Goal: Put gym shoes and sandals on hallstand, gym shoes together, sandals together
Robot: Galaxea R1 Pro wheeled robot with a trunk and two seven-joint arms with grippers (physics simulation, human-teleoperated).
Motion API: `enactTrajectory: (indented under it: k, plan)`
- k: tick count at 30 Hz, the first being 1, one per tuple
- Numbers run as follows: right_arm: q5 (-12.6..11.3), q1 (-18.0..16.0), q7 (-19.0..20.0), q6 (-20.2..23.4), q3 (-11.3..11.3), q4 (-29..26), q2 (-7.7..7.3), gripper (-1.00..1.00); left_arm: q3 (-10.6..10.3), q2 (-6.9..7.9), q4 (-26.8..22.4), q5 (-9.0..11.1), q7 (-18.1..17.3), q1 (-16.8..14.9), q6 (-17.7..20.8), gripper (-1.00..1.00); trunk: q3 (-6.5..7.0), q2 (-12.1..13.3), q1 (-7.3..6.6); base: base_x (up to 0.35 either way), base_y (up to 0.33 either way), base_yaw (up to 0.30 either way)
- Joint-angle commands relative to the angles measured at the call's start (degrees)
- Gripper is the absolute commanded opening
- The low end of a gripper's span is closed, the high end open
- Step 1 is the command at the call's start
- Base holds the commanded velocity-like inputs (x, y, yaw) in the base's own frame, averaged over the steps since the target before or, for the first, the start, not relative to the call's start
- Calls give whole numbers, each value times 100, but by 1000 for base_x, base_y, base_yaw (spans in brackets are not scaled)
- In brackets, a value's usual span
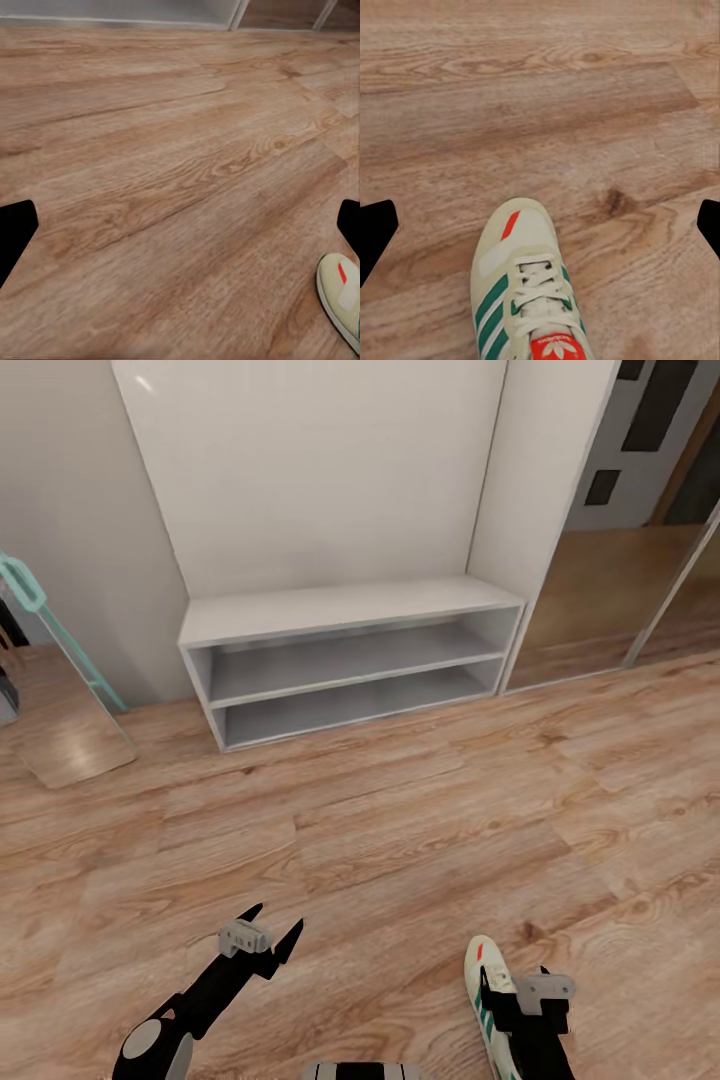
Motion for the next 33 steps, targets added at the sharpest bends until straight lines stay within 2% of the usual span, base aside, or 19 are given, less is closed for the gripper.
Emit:
enactTrajectory:
  k: [1, 18, 33]
  plan:
    - [1, 0, 0, 0, 2, -1, 0, 100, 0, 0, 1, 0, 0, 0, 0, 100, 0, 0, 0, 0, 0, 276]
    - [0, 0, 0, 0, 1, 1, 0, 100, 0, 0, -2, 2, 0, 0, 0, 100, 0, 0, 0, 0, 0, 270]
    - [-10, 0, 0, 0, -3, -4, 0, 100, 0, 0, -5, 6, 0, 0, 0, 100, 0, 0, 0, 0, 0, 75]
